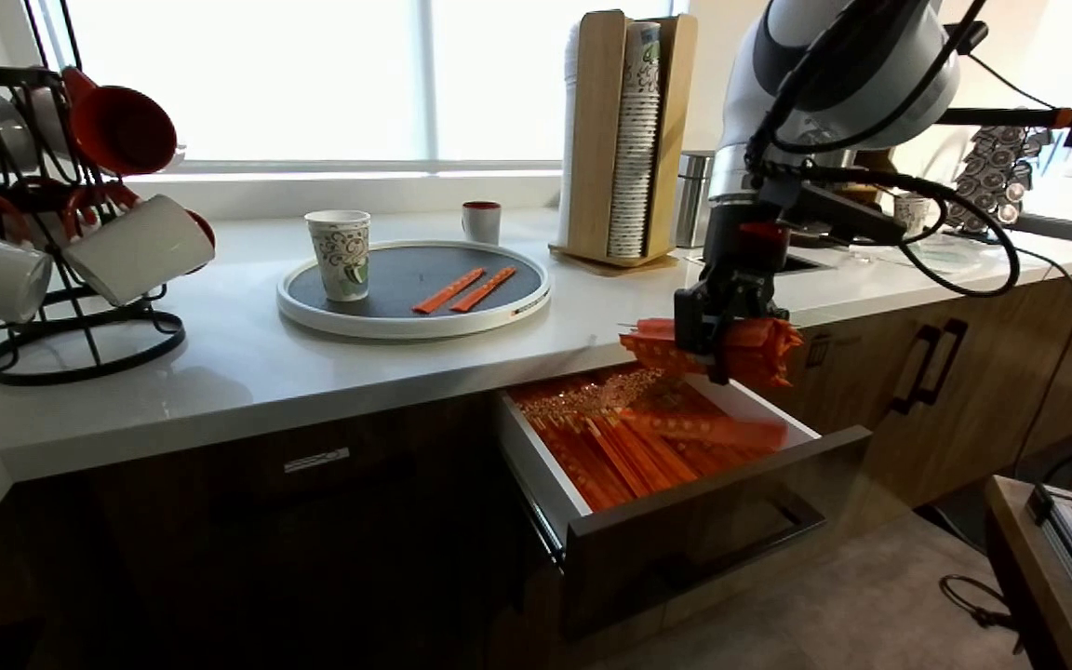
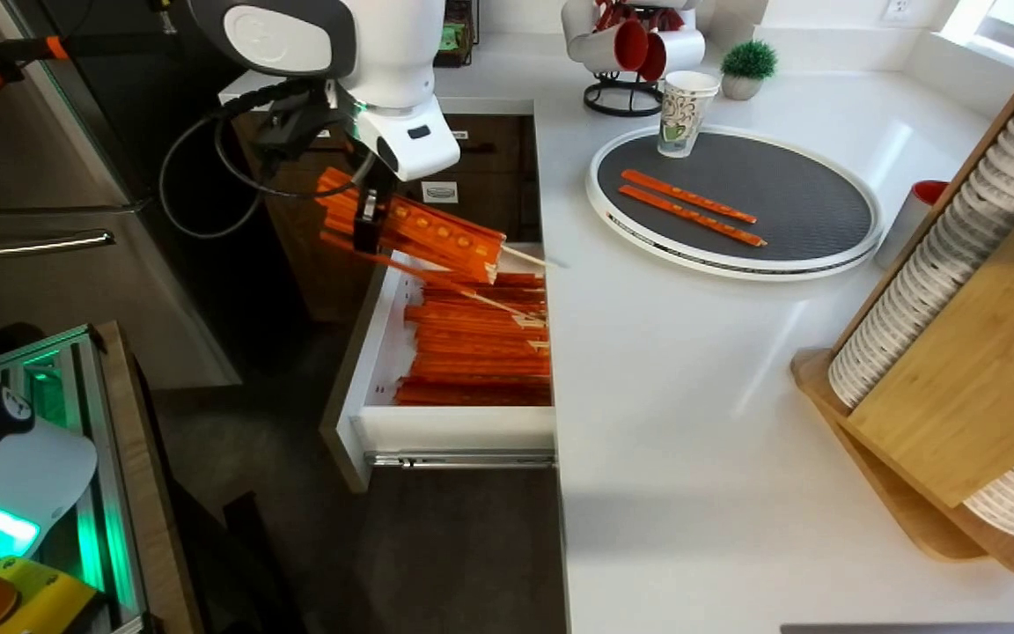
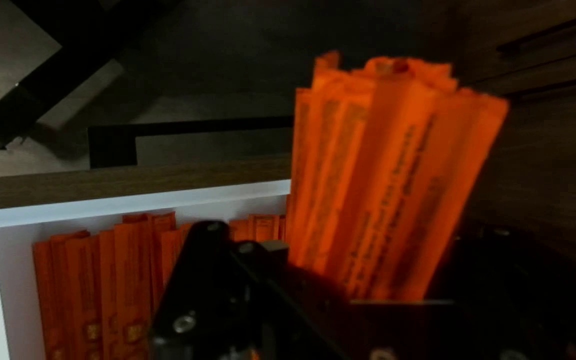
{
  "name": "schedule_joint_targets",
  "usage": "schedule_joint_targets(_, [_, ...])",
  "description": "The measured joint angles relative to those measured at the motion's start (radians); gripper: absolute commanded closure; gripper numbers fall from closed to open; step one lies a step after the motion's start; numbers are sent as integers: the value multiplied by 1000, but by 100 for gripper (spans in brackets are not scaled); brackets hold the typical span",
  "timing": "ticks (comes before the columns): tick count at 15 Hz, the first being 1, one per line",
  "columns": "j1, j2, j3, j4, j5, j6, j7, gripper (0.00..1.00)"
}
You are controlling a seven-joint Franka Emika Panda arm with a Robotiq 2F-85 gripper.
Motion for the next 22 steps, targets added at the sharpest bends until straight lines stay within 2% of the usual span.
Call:
schedule_joint_targets(9, [17, -2, 8, -74, -10, 183, 3, 100])
schedule_joint_targets(15, [32, -31, 24, -90, -71, 288, 32, 100])
schedule_joint_targets(19, [38, -59, 50, -92, -169, 411, 80, 100])
schedule_joint_targets(22, [37, -63, 61, -92, -285, 573, 117, 100])
